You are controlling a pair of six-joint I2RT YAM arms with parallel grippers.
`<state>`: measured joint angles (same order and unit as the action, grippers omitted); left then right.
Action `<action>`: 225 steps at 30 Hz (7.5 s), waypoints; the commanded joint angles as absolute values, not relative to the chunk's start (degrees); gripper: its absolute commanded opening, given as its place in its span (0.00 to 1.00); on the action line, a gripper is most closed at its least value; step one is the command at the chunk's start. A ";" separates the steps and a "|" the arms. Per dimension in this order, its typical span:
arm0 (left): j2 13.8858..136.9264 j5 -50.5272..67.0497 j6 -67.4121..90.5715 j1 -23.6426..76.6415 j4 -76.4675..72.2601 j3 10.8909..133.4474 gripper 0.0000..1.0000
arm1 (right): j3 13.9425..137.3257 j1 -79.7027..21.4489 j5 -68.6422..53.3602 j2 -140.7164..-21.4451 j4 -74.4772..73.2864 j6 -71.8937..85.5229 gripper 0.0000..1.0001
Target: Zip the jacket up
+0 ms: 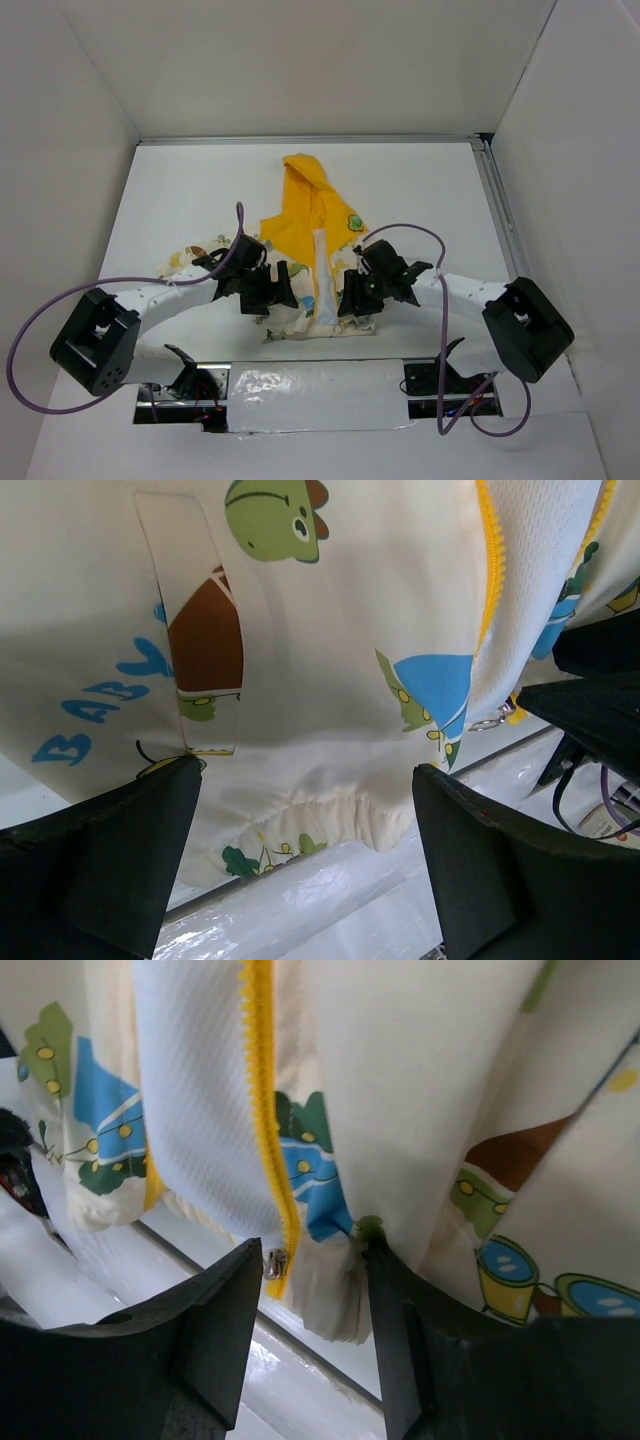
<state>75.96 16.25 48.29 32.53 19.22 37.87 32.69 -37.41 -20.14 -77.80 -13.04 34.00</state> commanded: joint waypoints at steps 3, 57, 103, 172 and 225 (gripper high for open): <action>74.09 15.82 48.69 33.05 19.42 38.67 0.99 | 32.96 -39.02 -20.31 -74.18 -13.17 33.31 0.54; 72.41 13.54 43.68 44.55 25.13 45.16 0.99 | 36.21 -52.47 1.05 -73.74 -24.70 45.44 0.23; 87.81 7.47 41.75 54.32 30.41 59.85 0.00 | 33.04 -46.32 -3.43 -57.92 -18.47 40.61 0.00; 59.42 36.12 42.27 33.49 -8.96 46.15 0.00 | 26.80 -34.37 -30.23 -48.69 36.74 35.42 0.00; 58.80 36.39 42.98 33.31 -9.14 45.61 0.00 | 25.66 -34.45 -32.26 -48.43 34.98 35.68 0.00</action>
